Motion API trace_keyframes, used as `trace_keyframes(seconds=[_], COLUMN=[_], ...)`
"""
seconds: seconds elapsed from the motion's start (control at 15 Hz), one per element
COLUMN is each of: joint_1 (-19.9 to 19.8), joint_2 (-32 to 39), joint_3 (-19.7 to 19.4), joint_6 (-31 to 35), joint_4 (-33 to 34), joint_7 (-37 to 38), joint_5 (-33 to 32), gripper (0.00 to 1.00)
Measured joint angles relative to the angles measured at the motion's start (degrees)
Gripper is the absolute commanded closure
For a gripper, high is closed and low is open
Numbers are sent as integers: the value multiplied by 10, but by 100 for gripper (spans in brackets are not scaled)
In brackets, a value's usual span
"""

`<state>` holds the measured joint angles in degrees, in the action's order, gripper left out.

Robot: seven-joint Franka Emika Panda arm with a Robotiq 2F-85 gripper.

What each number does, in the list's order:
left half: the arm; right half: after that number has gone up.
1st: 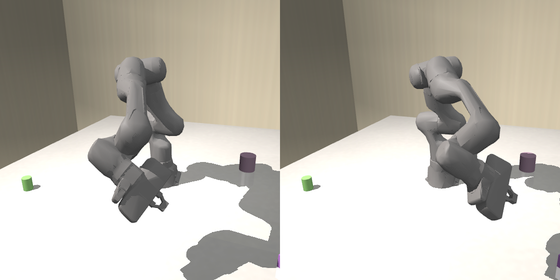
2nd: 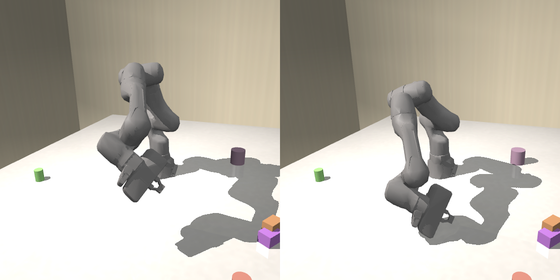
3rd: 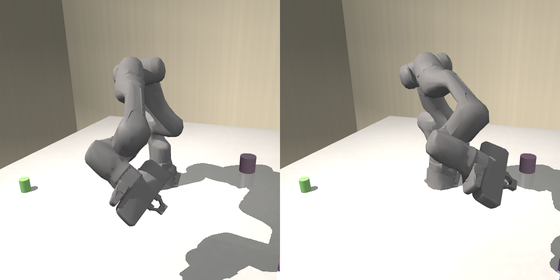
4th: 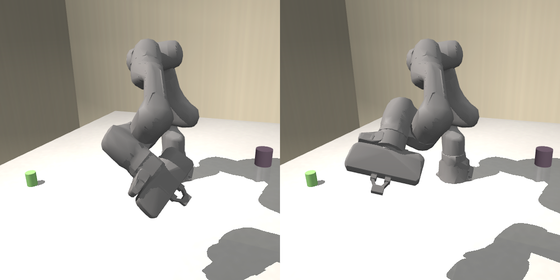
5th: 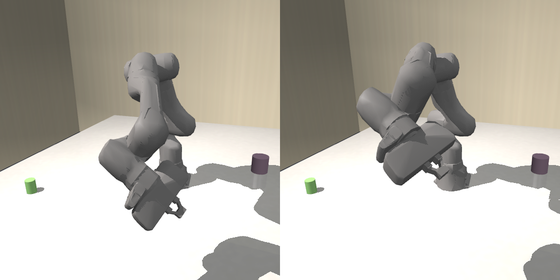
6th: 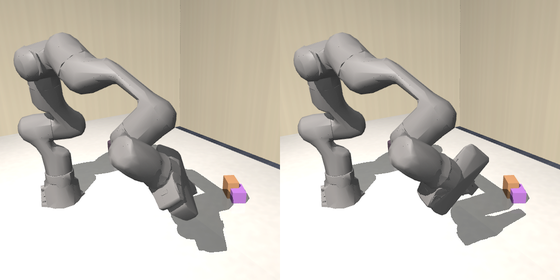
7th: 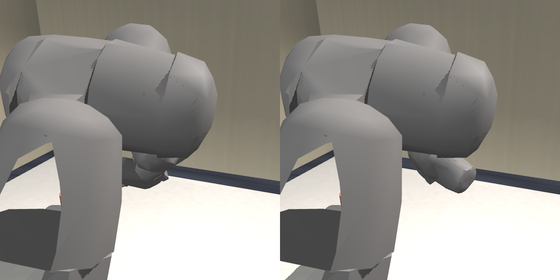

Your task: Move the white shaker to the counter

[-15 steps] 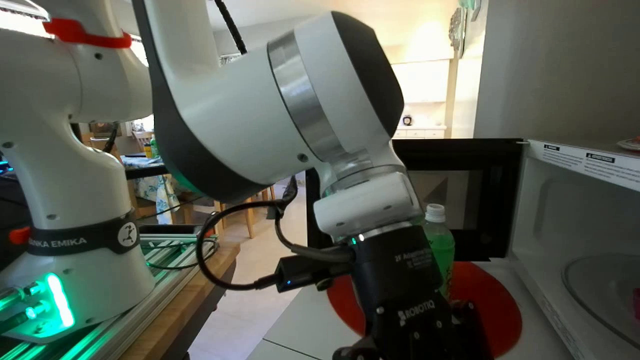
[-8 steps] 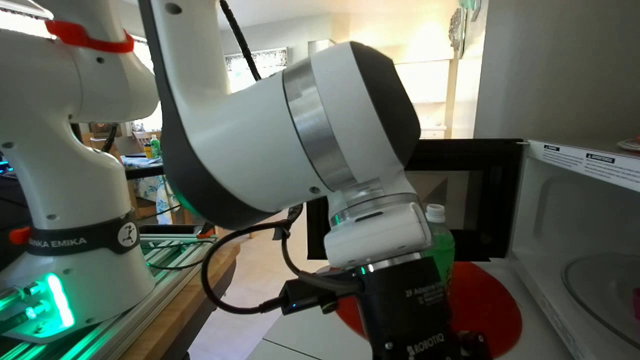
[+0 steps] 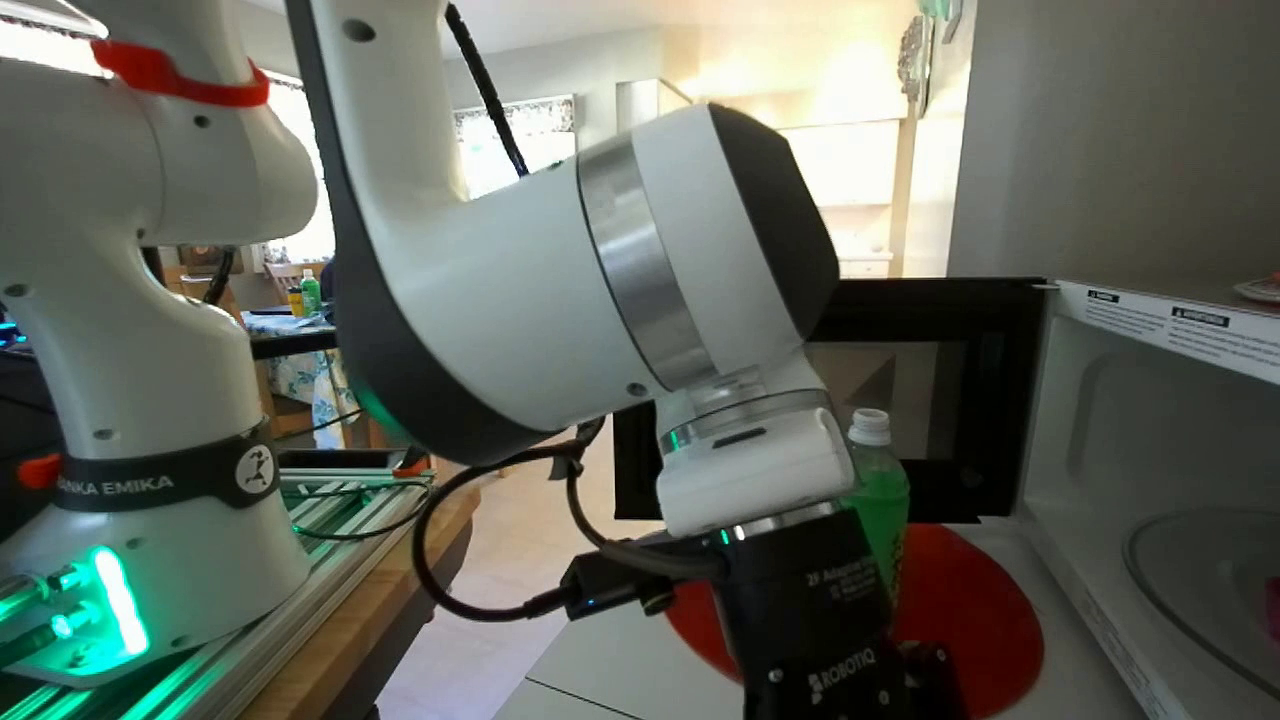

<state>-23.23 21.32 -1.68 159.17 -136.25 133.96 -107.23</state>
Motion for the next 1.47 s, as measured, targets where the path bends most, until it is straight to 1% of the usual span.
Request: trace_keyframes(seconds=[0.4,0.53,0.8,1.2,1.27,1.33,1.4,1.47], joint_1=[15,17,17,17,17,17,17,17], joint_2=[-34,-40,-44,-44,-44,-45,-45,-47], joint_3=[40,45,43,35,35,35,35,35], joint_6=[56,73,97,98,98,98,98,98], joint_4=[-14,-25,-43,-59,-59,-60,-60,-60], joint_7=[40,41,27,-9,-11,-13,-15,-17], joint_5=[-86,-102,-109,-110,-112,-114,-116,-119], gripper=[62,62,62,62,15,12,5,1])
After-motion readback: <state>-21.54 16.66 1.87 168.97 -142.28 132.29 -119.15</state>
